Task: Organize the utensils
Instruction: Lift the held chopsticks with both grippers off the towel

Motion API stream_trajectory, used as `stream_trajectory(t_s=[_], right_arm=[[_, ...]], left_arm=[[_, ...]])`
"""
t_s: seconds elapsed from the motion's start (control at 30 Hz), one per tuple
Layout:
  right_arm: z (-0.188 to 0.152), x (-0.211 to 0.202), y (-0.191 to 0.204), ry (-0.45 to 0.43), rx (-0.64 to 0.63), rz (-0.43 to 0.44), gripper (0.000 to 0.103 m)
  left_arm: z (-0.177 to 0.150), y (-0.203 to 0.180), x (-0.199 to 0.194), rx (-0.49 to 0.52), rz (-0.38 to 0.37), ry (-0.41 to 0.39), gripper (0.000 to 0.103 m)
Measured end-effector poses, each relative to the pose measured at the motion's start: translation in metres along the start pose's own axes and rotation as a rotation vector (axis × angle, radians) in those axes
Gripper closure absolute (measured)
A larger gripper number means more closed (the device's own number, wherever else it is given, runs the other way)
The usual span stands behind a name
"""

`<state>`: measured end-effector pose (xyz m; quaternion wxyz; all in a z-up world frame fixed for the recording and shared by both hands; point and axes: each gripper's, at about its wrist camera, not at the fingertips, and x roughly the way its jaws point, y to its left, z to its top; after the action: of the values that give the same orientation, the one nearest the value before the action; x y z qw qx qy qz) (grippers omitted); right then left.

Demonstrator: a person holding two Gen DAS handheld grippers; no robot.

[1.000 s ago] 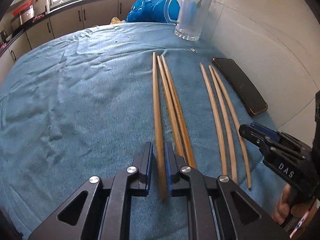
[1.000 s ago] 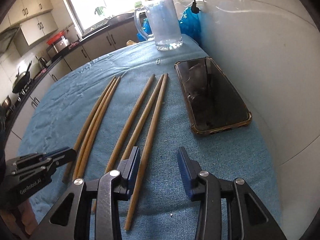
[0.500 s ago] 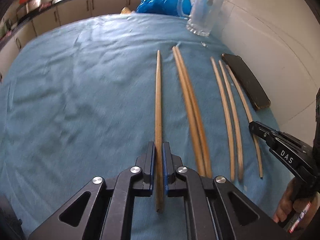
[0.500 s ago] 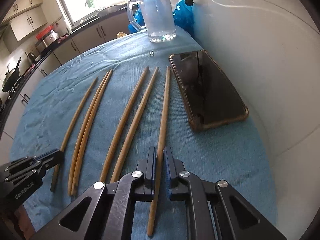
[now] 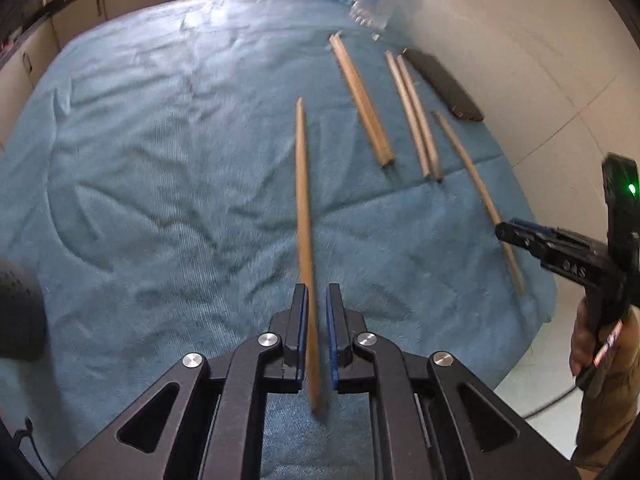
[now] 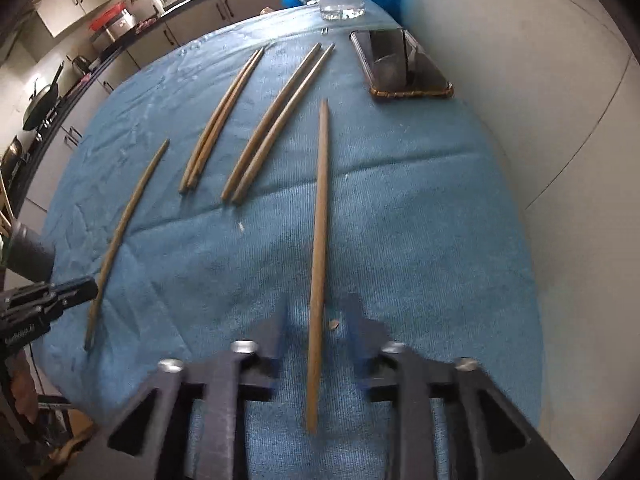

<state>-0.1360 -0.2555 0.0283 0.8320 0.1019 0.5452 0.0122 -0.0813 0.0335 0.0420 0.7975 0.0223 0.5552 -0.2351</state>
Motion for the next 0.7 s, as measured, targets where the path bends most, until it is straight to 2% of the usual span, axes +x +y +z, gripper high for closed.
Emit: stream_trajectory(t_s=[0.07,0.1,0.3,0.4,0.5,0.7], right_arm=[[0.008,-0.004,0.0,-0.019,-0.013,-0.031,0.062],[0.015,-0.005,0.001,-0.024,-0.029,-0.04,0.062],[0.053,0.016,0.008,0.022,-0.066,-0.064,0.062],[0.067,0.036,0.009,0.079,-0.093,-0.081,0.07],[0.082,0.044,0.014,0.112,-0.132,-0.119,0.071],[0.114,0.063,0.014,0.254,-0.154,-0.117,0.071]], left_arm=[[0.006,-0.001,-0.003,0.0,0.008,-0.024,0.077],[0.011,-0.002,-0.001,0.001,0.007,-0.024,0.075],[0.049,0.007,0.031,-0.046,0.028,0.01,0.075],[0.064,0.009,0.048,-0.063,0.022,0.05,0.076],[0.074,0.006,0.053,-0.04,0.046,0.079,0.076],[0.091,0.002,0.062,-0.029,0.07,0.134,0.076]])
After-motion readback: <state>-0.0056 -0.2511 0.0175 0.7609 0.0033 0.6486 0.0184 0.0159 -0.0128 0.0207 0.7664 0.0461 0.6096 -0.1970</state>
